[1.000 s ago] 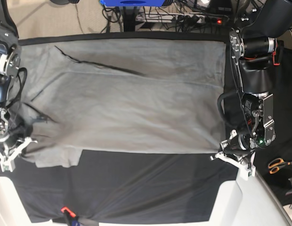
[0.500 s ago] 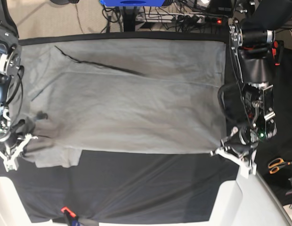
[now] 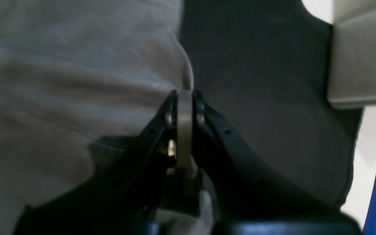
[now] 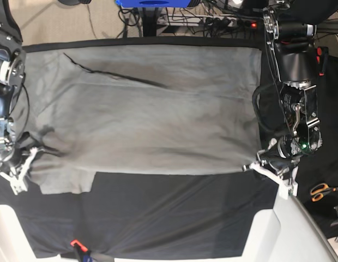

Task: Fold the T-shirt properly
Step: 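Pinch the shirt's side edge with the right gripper and fold it inward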

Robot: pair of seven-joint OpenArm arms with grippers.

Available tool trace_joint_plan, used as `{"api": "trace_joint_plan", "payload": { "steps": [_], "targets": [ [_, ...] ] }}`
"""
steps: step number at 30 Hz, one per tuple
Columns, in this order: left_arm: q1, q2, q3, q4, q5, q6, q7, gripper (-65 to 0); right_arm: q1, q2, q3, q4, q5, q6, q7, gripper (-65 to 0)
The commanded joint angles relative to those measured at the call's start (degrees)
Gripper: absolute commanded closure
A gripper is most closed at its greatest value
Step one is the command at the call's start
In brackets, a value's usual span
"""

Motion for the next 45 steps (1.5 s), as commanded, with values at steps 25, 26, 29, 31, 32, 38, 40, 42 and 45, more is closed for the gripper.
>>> {"api": "trace_joint_plan", "payload": {
  "steps": [25,26,29,31,32,38,40,42,45],
  "targets": [
    [13.12,-1.03,-0.16,15.66,-0.21,0.05,5.09,0.0,-11.75,-6.29,0.58,28.49,-2.81,5.47,-27.52,0.0],
    [13.56,-1.12,-0.16,16.01,-0.21,0.05,5.71,0.0,-12.36,-6.29,0.49,29.72,-2.81,5.47,-28.31,0.0],
    [13.74,-1.73,-0.16,16.45,-0.21,0.05,7.90,0.0,-13.94,-6.29,0.40,31.92,-2.72,5.47,-29.37,0.0],
    [13.74,-1.91,-0.16,16.45,-0.21,0.05,7.99,0.0,-14.82,-6.29,0.40,32.18,-2.81,5.47,-29.37,0.0],
    [13.74,-2.00,-0.25,16.45,-0.21,0.05,7.99,0.0,-15.09,-6.29,0.75,32.18,-2.81,5.47,-29.37,0.0],
    [13.74,-3.58,0.19,16.45,-0.21,0.05,8.26,0.0,-16.76,-5.76,0.84,32.27,-2.64,5.47,-29.19,0.0],
    [13.82,-3.76,0.27,16.45,-0.21,0.05,8.26,0.0,-17.02,-5.76,0.84,33.15,-2.55,5.47,-29.02,0.0],
    [13.82,-3.84,0.27,16.45,-0.21,-0.04,8.26,0.0,-17.29,-5.76,0.93,34.73,-2.55,5.47,-29.10,0.0],
    [14.53,-3.84,0.19,16.45,-0.21,-0.13,8.34,0.0,-17.90,-5.94,0.93,37.37,-2.81,5.47,-29.37,0.0]
  ]
}}
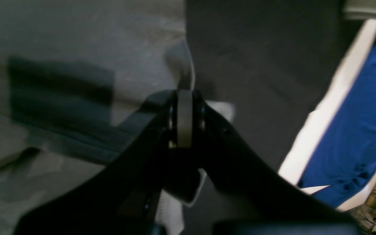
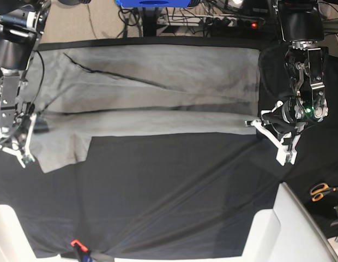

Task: Fold the T-shirt properly
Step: 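Pinch the shirt's side edge with the right gripper and fold it inward, then smooth the folded side with the right gripper along the shirt edge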

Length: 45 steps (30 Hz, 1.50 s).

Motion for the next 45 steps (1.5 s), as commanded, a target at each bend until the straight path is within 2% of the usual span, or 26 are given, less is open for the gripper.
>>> {"api": "trace_joint_plan", "payload": {
  "steps": [1,5,11,32,43,45],
  "targets": [
    [-0.16,-0.81,-0.27,1.20,-0.25,0.12,-0.73,0.0,1.03,0.64,0.27,1.59,-0.43,-0.54,0.34,0.0],
    [1.51,-0.81,-0.27,1.29,-0.25,0.12,-0.90,0.0,0.15,0.55,0.27,2.64,-0.34,-0.54,-2.13,0.0],
    [4.94,-0.89,-0.71,5.51,-0.16,0.20,-0.73,0.0,-1.79,0.55,0.27,4.67,-0.34,-0.54,-2.21,0.0],
    [10.04,-2.30,-0.27,6.47,-0.16,0.20,-0.99,0.0,-6.36,0.55,3.79,5.81,-0.34,-0.54,-2.30,0.0],
    [10.30,-0.81,-0.10,5.15,-0.16,0.29,-3.10,0.0,-6.80,-0.77,3.88,5.54,0.01,-0.72,-2.30,-0.9],
    [10.04,-0.72,-0.10,3.48,-0.16,0.29,-3.28,0.0,-6.80,-0.85,3.88,5.90,-0.34,-0.89,-2.48,-3.0]
  ]
}}
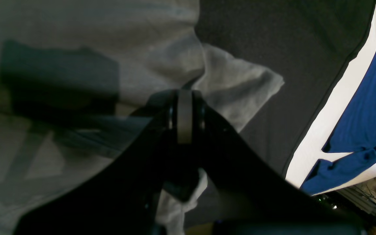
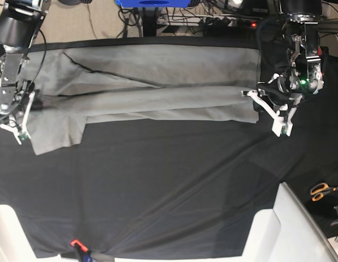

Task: Fold the T-shirt properly
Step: 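Smooth the folded side with the right gripper along the shirt edge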

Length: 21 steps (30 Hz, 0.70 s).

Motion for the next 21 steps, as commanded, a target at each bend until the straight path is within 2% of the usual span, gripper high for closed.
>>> {"api": "trace_joint_plan", "payload": {
  "steps": [1,6,9,13,15,17,21],
  "targets": [
    [-0.32,-0.72,-0.29,0.18,0.05,0.25,-1.25,0.0,0.92,0.81,0.16,1.61,-0.36,-0.63,-0.71,-6.6],
    [-0.15,-0.45,-0.29,-0.35,0.05,0.25,-2.65,0.0,1.01,0.54,0.07,9.44,0.07,-0.37,-2.82,-30.3],
    [-0.23,-0.45,-0.29,-0.35,0.05,0.25,-2.65,0.0,2.41,-0.51,-0.37,12.78,0.25,0.95,-2.56,-38.9],
    [-0.41,-0.45,-0.29,-0.26,0.05,0.25,-2.65,0.0,9.53,-0.51,-0.19,5.66,4.29,6.49,-2.91,-40.7],
    [-0.41,-0.45,-0.29,-0.26,0.05,0.25,-2.65,0.0,12.26,-0.51,0.16,2.85,3.42,6.22,-3.96,-40.7],
    [-0.50,-0.45,-0.29,-0.35,0.05,0.25,-2.65,0.0,11.38,-0.69,0.16,3.72,1.04,4.73,-6.60,-40.7],
    [-0.50,-0.54,-0.47,-0.26,0.05,0.25,-2.65,0.0,10.06,-0.86,-0.19,1.53,5.00,4.20,-2.29,-42.0]
  ]
}}
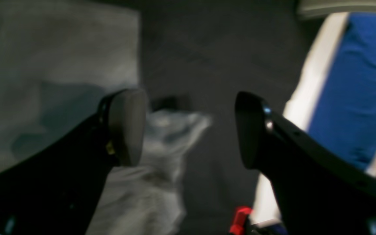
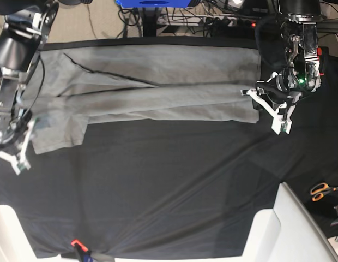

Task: Fold the T-shirt properly
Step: 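Smooth the folded side with the right gripper along the shirt edge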

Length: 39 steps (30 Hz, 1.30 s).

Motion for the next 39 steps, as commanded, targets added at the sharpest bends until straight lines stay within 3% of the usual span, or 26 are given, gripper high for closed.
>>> {"api": "trace_joint_plan", "payload": {
  "steps": [1,4,12,15,17,24,26,30,33,39],
  "targets": [
    [-0.50,-0.74,-0.47,1.07,-0.16,0.12,-0.82,0.0,2.68,0.56,-0.12,-0.95,1.46,-0.32,2.13,-42.0],
    [-0.58,-0.74,-0.56,0.81,-0.16,0.12,-0.82,0.0,6.28,1.26,0.14,-7.90,3.22,-0.32,3.88,-41.9],
    [-0.67,-0.74,-0.82,0.81,-0.16,0.12,-0.82,0.0,14.46,6.80,0.14,-28.38,7.00,-0.50,11.97,-41.6],
    [-0.67,-0.74,-0.82,0.81,-0.16,0.12,-0.82,0.0,15.87,8.21,0.14,-33.39,7.00,-2.78,15.31,-41.7],
    [-0.67,-0.74,-0.82,0.81,-0.16,0.12,-0.82,0.0,16.13,8.30,0.14,-35.42,7.00,-4.37,16.37,-41.7],
    [-0.76,-0.74,-0.82,0.81,-0.16,0.12,-0.82,0.0,16.13,7.15,-0.04,-38.76,7.00,-4.45,16.63,-39.9],
    [-0.76,-0.74,-0.82,0.81,-0.16,0.12,-0.82,0.0,16.13,6.80,-0.21,-38.84,7.00,-4.45,16.63,-32.0],
    [-0.76,-0.74,-0.82,0.81,-0.16,0.12,-0.82,0.0,16.13,6.63,-0.21,-38.84,7.00,-4.45,16.63,0.0],
    [-0.76,-0.74,-0.82,0.81,-0.16,0.12,-0.82,0.0,16.13,6.63,-0.21,-37.26,7.00,-4.45,16.63,-2.6],
    [-0.85,-0.74,-0.82,0.90,-0.16,0.12,-0.82,0.0,15.87,6.54,-0.30,-29.70,6.65,-4.45,14.08,0.0]
  ]
}}
